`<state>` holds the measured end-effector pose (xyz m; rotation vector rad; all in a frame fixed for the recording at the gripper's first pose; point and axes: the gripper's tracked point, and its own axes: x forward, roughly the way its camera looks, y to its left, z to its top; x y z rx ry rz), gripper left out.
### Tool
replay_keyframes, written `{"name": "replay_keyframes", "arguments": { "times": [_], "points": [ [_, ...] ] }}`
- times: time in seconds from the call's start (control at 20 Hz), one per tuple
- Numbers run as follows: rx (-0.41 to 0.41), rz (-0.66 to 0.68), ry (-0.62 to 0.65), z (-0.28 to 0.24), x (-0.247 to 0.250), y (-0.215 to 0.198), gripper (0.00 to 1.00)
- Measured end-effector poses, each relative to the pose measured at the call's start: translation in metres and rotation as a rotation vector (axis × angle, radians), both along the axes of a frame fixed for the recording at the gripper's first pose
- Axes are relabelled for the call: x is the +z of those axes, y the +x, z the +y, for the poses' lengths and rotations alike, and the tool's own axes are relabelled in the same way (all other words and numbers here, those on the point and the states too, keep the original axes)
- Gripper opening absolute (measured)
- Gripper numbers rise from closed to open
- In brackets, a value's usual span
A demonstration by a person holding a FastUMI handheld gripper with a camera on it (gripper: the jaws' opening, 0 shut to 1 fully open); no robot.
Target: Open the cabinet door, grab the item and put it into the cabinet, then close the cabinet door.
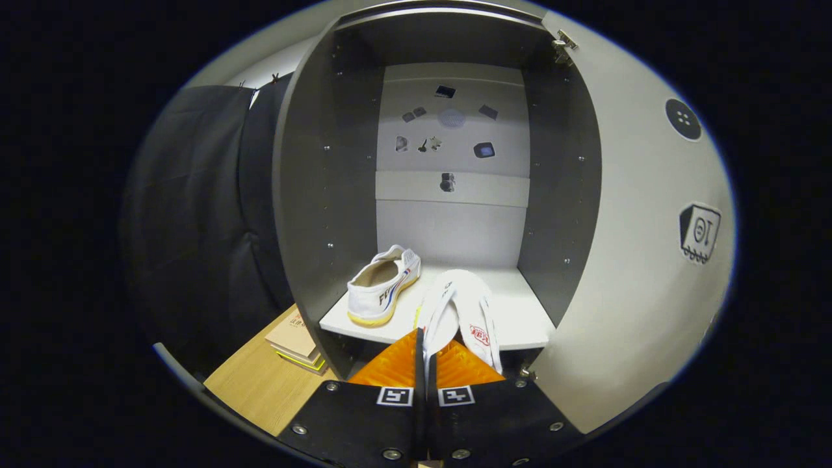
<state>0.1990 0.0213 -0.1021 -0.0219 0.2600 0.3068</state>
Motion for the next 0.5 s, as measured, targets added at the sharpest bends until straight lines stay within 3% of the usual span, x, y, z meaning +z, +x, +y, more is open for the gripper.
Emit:
{"name": "replay_keyframes", "arguments": {
  "times": [0.3,0.5],
  "points": [
    [-0.001,0.008,-0.024,0.001,0.006,0.097,0.00],
    [-0.016,0.063,-0.068,-0.001,-0.016,0.156,0.00]
  ]
}}
